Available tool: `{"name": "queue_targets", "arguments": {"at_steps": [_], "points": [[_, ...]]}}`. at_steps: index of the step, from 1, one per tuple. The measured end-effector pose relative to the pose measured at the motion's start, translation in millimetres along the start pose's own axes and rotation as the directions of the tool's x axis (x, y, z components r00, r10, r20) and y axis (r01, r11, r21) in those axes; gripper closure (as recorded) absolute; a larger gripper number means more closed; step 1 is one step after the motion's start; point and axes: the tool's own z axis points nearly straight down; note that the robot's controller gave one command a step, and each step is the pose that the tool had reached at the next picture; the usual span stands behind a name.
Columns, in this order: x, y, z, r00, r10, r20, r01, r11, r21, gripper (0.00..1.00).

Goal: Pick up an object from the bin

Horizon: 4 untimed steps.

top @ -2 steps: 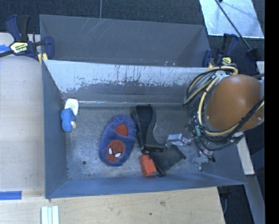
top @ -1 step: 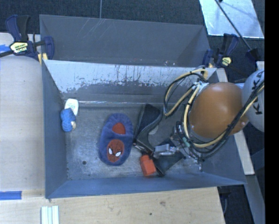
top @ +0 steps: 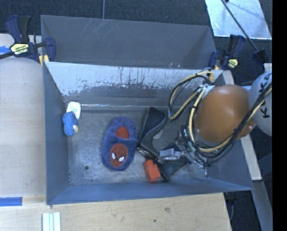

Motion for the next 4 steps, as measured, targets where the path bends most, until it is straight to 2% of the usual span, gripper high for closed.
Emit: {"name": "queue_targets", "arguments": {"at_steps": [1,2,4], "points": [[-0.2,0,-1,1.000,0.000,0.000,0.000,1.000,0.001,1.00],[-0.7,-2,-64,1.000,0.003,0.002,-0.003,1.000,0.009,1.00],[-1.5,-4,-106,1.000,0.007,0.002,-0.007,1.000,0.006,1.00]]}}
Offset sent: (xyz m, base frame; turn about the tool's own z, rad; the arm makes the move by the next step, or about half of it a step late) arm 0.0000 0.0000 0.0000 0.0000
